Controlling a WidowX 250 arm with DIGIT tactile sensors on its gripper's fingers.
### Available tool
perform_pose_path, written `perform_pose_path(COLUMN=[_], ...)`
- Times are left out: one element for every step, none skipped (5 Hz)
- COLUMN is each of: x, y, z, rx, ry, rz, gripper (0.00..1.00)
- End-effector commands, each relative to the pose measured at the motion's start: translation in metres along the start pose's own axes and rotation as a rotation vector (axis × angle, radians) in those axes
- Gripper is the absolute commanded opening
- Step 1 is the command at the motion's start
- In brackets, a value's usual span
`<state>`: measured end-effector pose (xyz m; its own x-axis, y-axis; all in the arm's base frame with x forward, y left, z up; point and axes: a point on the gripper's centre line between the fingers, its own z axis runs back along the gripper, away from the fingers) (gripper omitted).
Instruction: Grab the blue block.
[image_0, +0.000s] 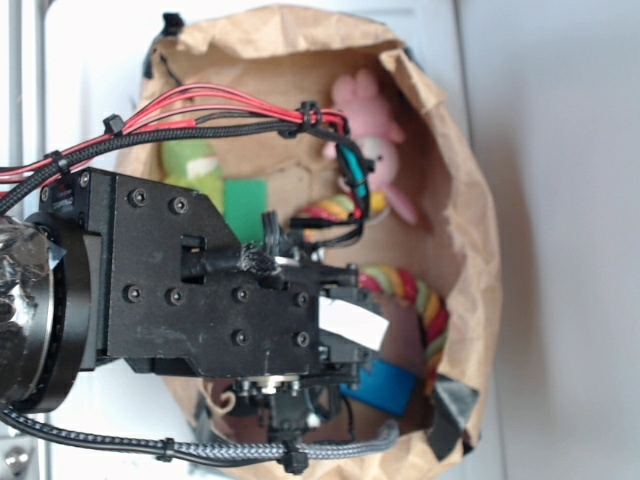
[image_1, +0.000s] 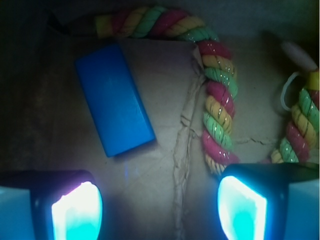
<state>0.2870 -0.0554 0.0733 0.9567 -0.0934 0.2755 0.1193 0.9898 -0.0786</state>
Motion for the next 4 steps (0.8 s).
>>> perform_pose_path(x=[0.023, 0.021, 0.021, 0.021], y=[-0.008, -0.016, -0.021, -0.023], z=[-0.014, -0.027, -0.041, -0.05], rx=[-0.054, -0.033, 0.006, 0.035], ry=[-0.024, -0.024, -0.034, -0.041], rz=[-0.062, -0.088, -0.096, -0.106], gripper=[1.0, 1.0, 1.0, 1.0])
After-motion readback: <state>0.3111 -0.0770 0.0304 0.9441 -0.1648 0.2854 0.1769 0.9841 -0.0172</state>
